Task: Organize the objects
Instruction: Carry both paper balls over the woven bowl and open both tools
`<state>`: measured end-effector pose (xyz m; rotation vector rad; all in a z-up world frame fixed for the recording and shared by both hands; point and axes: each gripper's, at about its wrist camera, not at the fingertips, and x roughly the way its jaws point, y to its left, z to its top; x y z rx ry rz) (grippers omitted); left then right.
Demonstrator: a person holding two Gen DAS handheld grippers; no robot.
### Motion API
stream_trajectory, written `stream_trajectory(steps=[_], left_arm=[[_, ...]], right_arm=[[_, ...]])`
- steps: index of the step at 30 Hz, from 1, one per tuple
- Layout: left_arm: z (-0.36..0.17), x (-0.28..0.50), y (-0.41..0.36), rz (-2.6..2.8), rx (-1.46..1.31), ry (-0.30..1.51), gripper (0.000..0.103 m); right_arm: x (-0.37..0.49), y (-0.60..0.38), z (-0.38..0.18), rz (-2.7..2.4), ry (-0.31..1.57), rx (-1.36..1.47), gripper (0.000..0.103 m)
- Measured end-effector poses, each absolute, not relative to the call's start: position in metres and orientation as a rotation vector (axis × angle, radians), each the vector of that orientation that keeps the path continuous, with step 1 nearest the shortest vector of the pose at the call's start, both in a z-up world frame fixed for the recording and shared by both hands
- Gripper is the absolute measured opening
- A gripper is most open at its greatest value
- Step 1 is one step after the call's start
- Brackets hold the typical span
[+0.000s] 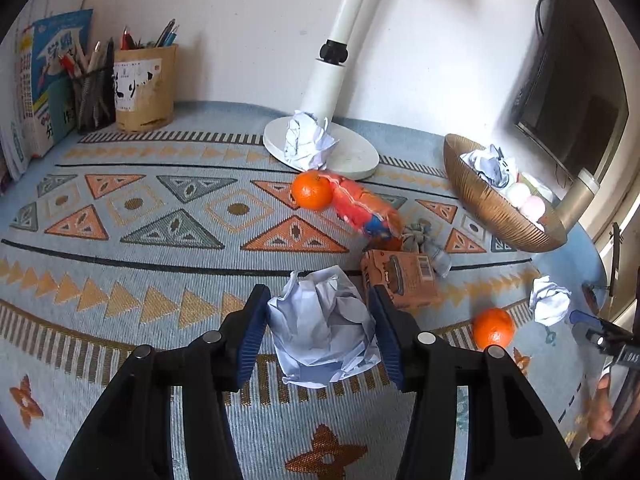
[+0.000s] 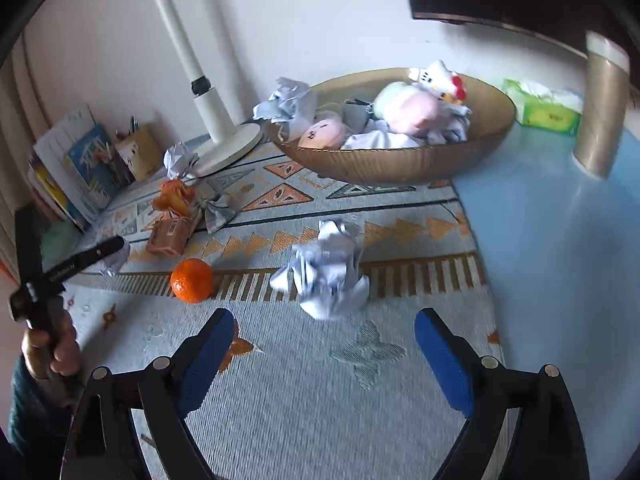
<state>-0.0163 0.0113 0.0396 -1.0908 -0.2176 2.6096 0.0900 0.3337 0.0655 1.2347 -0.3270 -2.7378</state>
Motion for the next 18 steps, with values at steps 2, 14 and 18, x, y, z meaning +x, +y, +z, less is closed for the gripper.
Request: stream_trajectory(steps=[2,14,18], left_arm=[[0.04,-0.015,0.012,2.611,-1.082,-0.218,0.048],[0.04,-0.014,0.022,2.624,-1.083,-0.136,0.048],[0.043,-0.014,0.033,2.576,-1.09,-0.112,0.048]], right_arm=[[0.088,0.337,0.067,-2.725,-0.398,1.214,0.091],[0.063,0.344,0.043,-2.701,-0.818,1.299,0.043],[0.068,0.346,0.044,-2.703,-0.808,1.282,0.04]])
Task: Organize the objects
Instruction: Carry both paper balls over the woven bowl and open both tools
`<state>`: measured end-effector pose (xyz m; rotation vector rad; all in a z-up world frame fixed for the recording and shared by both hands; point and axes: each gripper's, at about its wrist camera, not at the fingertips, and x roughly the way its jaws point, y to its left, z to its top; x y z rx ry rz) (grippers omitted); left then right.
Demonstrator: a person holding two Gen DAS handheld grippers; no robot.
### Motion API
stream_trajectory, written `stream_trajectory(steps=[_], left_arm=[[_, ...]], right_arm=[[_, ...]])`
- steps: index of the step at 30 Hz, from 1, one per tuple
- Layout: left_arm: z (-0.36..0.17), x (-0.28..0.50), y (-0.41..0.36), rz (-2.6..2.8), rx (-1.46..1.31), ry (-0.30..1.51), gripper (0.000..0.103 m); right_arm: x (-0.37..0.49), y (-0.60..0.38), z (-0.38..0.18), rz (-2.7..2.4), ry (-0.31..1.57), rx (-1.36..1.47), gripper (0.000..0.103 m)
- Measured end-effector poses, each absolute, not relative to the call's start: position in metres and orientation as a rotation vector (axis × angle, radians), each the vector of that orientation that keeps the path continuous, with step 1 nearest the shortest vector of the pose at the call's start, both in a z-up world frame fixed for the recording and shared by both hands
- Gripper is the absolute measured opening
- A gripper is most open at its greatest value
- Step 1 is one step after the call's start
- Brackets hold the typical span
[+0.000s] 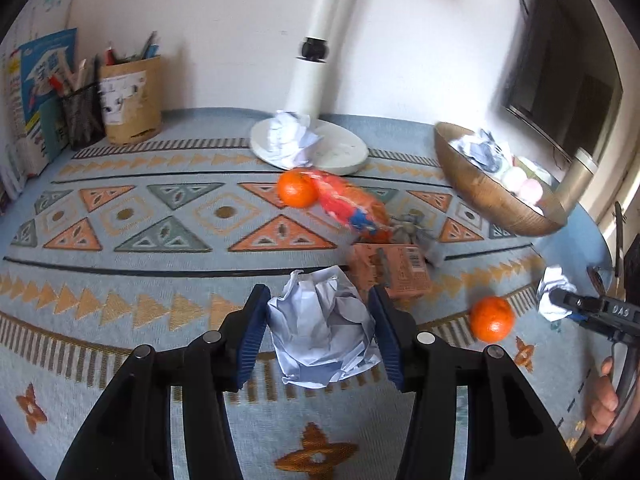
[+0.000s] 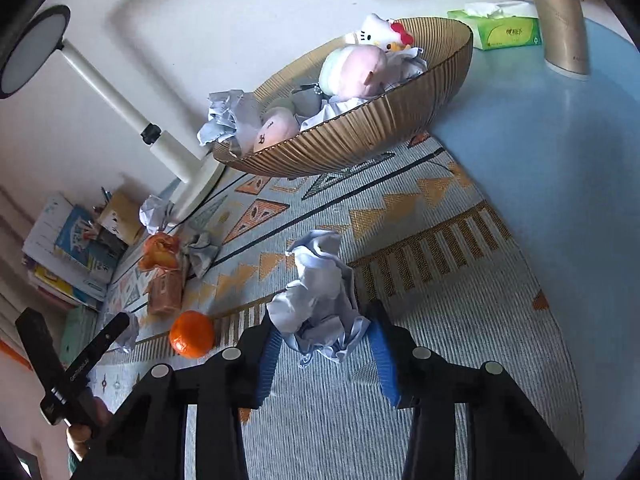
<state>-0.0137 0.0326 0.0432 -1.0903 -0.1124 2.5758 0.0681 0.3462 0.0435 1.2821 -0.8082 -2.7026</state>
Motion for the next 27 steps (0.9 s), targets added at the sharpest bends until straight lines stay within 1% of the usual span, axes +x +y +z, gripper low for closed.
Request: stream_trajectory(steps=[2,4,8,11,15,17,20,21,22,23,24,25,27], left_arm=[[0.052,-0.017,0.049,2.485,-1.124,-0.087,0.048],[0.076,-0.016,0.069,2.473,-1.056,-0.049,0.048],[0.131,-0.028,0.117,2.398,-0.896,-0.103,0.048],[0.157,-0.056,0.161,2.355,-0.841,-0.118,0.048],[0.165,-0.096,0.215,2.341,-0.844,-0.112,0.048],[0.162,-0.109,0.239,2.329,-0.845,-0.101,0.048],[0.156,-0.12,0.269,2.332,-0.832,-0.011,0.051],[0.153,-0.123,0.275,2.334,-0.83,0.003,0.054],[0.15,-0.129,0.281,2.326,-0.834,0.006,0.069],[0.148,-0.132,0.283,2.322,-0.841,0.006,0.08],[0.147,-0.134,0.285,2.332,-0.843,-0.002,0.096],[0.146,-0.136,0.283,2.348,-0.837,-0.025,0.101],[0.144,-0.14,0.275,2.354,-0.844,-0.084,0.101]], right_arm=[[0.074,0.35,0.052,-2.686,-0.812,1.241,0.04],[0.079,0.356,0.07,-2.707,-0.775,1.187,0.04],[0.091,0.377,0.117,-2.809,-0.707,1.034,0.04],[0.082,0.401,0.153,-2.944,-0.604,0.952,0.042],[0.05,0.429,0.173,-2.982,-0.643,0.907,0.042],[0.032,0.434,0.178,-3.016,-0.617,0.901,0.042],[-0.001,0.445,0.179,-3.043,-0.6,0.931,0.042],[-0.012,0.446,0.178,-3.043,-0.599,0.937,0.042],[-0.022,0.448,0.177,-3.048,-0.601,0.952,0.046],[-0.03,0.451,0.175,-3.05,-0.61,0.974,0.057],[-0.035,0.453,0.173,-3.047,-0.616,0.99,0.064],[-0.04,0.457,0.17,-3.048,-0.636,1.014,0.071],[-0.044,0.462,0.166,-3.033,-0.653,1.035,0.071]])
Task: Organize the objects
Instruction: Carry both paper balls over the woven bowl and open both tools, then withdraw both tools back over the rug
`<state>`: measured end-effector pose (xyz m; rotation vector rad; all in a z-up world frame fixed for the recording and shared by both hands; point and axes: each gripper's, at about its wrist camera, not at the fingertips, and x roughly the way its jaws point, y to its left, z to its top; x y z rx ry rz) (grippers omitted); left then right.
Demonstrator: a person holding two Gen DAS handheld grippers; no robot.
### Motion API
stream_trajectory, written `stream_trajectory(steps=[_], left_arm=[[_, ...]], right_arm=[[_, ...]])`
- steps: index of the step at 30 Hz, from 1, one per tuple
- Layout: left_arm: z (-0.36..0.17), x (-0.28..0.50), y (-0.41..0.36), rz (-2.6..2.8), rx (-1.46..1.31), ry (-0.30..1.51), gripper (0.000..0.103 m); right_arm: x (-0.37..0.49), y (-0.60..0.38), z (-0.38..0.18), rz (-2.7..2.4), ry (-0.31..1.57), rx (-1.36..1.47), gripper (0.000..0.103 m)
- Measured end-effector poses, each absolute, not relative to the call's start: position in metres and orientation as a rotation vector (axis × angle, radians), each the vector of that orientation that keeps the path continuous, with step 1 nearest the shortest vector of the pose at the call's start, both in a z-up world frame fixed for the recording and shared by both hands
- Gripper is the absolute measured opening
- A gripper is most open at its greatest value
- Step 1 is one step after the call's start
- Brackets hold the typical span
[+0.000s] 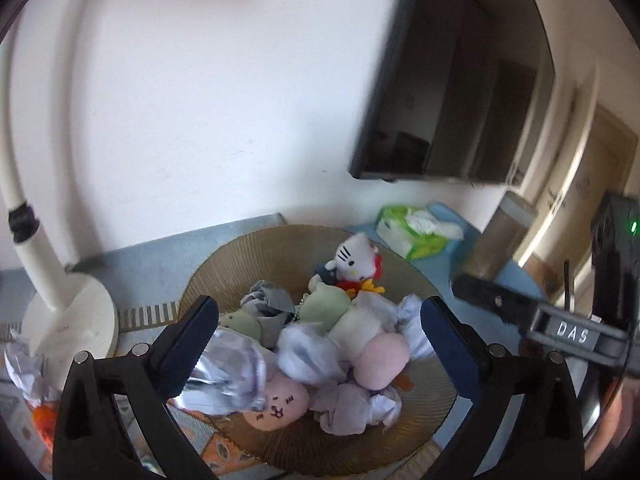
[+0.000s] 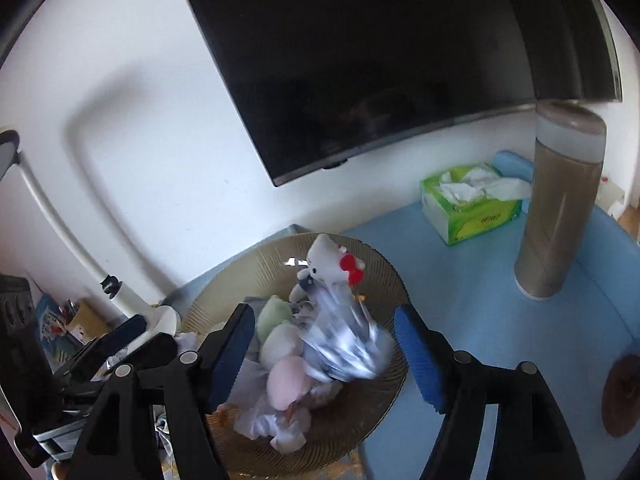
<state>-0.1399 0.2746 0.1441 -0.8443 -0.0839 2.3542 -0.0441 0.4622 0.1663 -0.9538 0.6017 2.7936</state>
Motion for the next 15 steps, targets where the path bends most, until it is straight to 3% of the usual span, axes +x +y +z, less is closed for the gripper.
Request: stream_trajectory(steps=[8,12,15], left_arm=[[0.17,-0.107,0.184,2.428,-0.833,-0.214,0.101],[0.188,-0.058,0.11,2.662,-0.707,-0.211,0.102],[0.182,-0.027,0.052,2.828,-0.69,-0.251,0.102]], right_arm=[[-0.021,0.448,0.164,2.828,0.625,-1.023,0.071],[-0.004,0.401,0.19,2.974,0.521,-1.049,0.072],[0.014,0.358,0.202,3.09,0.462,-1.018,0.082]])
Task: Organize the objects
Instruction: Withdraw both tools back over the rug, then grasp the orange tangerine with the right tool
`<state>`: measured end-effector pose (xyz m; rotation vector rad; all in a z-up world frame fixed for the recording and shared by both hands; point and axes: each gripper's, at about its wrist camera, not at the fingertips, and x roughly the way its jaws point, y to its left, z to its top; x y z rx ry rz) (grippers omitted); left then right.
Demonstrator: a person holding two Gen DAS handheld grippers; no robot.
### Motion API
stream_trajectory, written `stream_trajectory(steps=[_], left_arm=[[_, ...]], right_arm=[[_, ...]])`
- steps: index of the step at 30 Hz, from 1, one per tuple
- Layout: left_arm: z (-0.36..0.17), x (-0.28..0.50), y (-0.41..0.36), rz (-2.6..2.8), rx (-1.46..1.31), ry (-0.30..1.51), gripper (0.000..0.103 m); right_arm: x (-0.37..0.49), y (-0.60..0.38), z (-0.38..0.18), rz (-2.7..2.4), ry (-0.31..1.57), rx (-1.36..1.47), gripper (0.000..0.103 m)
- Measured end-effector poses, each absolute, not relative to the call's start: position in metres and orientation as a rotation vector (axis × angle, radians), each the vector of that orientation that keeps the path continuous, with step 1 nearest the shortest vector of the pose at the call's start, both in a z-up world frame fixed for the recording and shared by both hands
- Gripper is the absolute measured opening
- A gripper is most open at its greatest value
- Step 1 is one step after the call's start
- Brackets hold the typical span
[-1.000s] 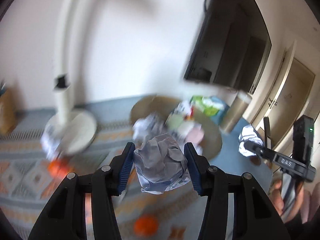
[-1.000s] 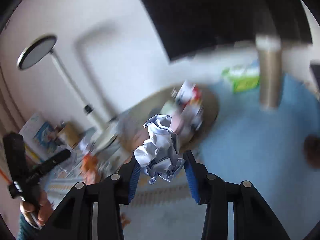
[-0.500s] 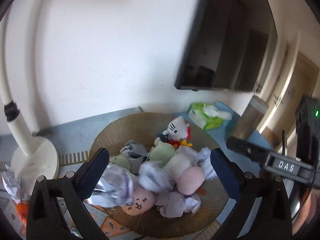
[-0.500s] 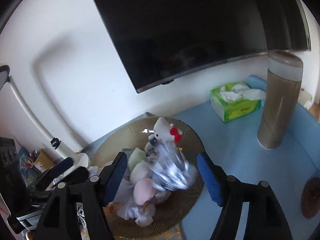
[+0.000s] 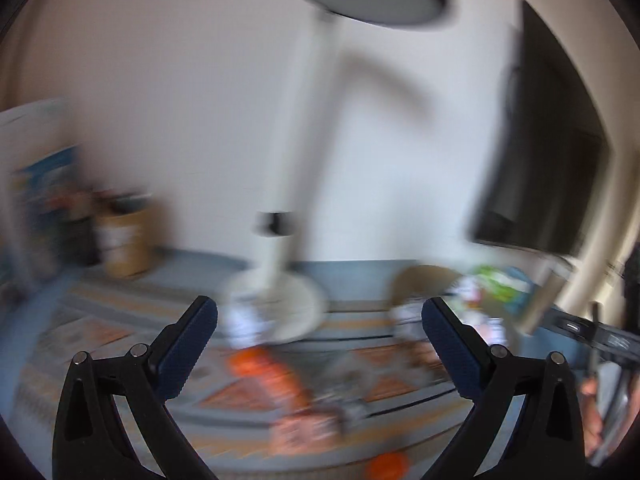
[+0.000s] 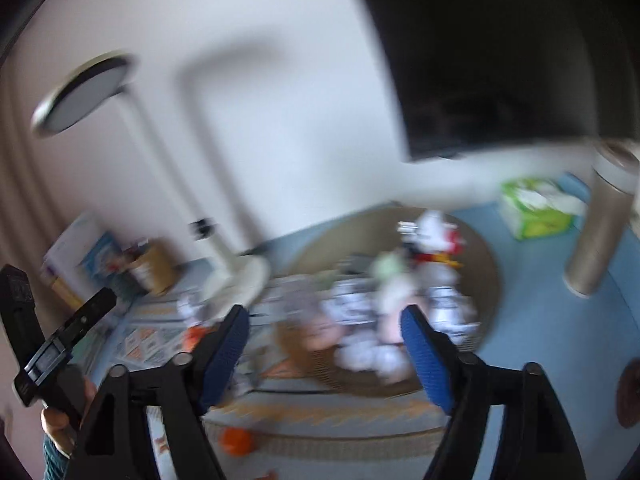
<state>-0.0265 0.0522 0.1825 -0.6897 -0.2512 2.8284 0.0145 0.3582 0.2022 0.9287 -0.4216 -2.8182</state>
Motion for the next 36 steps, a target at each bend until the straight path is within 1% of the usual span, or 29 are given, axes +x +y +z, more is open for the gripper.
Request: stream_trajectory(steps=[1,2,7,9,11,13,16,19,24,28,30,32,34,36], left_arm=[[0.175,-0.022,0.036,2.851,-0.715,-0.278,0.102],[0.164,-0.018,0.018,2.879,-0.751,-0.308,0.102],[0.09,-0.024,-0.041,2.961,-0.99,-0.376,0.102],[0.074,-0.026,-0.054,2.94,-1.033,-0.424,0.102],[0.061,-0.028,-0.059,2.953,-1.046,-0.446,0.102],[0.052,-0.026,-0.058,3.002,-1.043,-0.392,0.102],[0.051,-0.026,-0.056,2.992,-1.04,-0.392,0.102],[0.051,-0.025,-0.054,3.005,-1.039,-0.366,0.102],[0.055,-0.022,-0.041,2.989,-1.012,-0.24,0.102],[0.054,-0.029,-0.024,2.868,-1.049,-0.13,0.102],[0.054,-0.04,-0.009,2.734,-1.115,-0.084,0.102],[0.058,-0.055,0.005,2.602,-1.137,-0.132,0.102],[0.062,-0.072,0.027,2.484,-1.125,-0.163,0.102],[0.062,-0.084,0.046,2.434,-1.106,-0.114,0.102]], right_arm=[[0.02,0.346,0.201,-2.796,-0.408,0.912,0.087],[0.026,0.332,0.195,-2.771,-0.383,0.907,0.089],[0.04,0.275,0.127,-2.741,-0.274,0.991,0.089],[0.043,0.261,0.101,-2.777,-0.201,1.001,0.089],[0.043,0.255,0.086,-2.776,-0.159,1.029,0.089],[0.04,0.248,0.076,-2.764,-0.146,1.051,0.089],[0.035,0.245,0.065,-2.796,-0.114,1.077,0.089],[0.035,0.247,0.065,-2.827,-0.12,1.062,0.09],[0.035,0.251,0.064,-2.808,-0.162,1.066,0.091],[0.032,0.249,0.063,-2.759,-0.162,1.076,0.091],[0.029,0.241,0.059,-2.648,-0.134,1.104,0.091],[0.028,0.226,0.053,-2.537,-0.059,1.143,0.091],[0.031,0.208,0.051,-2.562,0.079,1.138,0.091],[0.033,0.199,0.05,-2.601,0.164,1.134,0.091]])
